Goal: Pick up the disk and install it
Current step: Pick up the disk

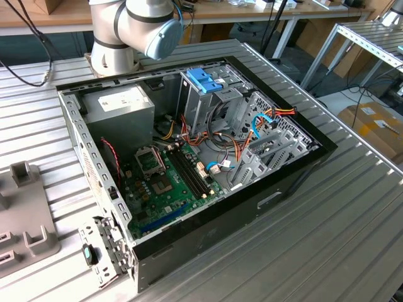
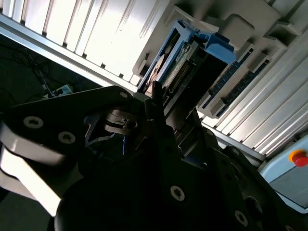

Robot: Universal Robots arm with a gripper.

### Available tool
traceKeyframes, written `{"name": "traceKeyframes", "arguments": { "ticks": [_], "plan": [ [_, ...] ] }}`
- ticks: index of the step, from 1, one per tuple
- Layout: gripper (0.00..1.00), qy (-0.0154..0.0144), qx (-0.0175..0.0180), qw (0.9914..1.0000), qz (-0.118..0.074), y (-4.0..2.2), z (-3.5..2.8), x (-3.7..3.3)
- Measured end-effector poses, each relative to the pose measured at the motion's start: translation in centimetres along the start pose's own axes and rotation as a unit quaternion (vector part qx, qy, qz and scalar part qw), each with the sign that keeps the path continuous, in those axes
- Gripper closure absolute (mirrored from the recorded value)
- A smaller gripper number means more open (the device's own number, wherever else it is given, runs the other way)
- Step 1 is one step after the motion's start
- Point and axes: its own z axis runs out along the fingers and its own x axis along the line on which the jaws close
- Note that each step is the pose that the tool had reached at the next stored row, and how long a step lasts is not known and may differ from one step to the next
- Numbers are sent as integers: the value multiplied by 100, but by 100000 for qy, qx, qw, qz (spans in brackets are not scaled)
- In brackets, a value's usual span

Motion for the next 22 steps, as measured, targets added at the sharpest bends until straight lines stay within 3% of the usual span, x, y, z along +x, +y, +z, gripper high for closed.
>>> {"name": "traceKeyframes", "arguments": {
  "ticks": [6,13,17,22],
  "plan": [
    [65,20,2,100000,2,3,-201,-3],
    [65,20,2,100000,1,5,-353,-5],
    [65,21,-1,100000,0,6,-416,-5],
    [65,19,2,100000,-1,6,-430,-6]
  ]
}}
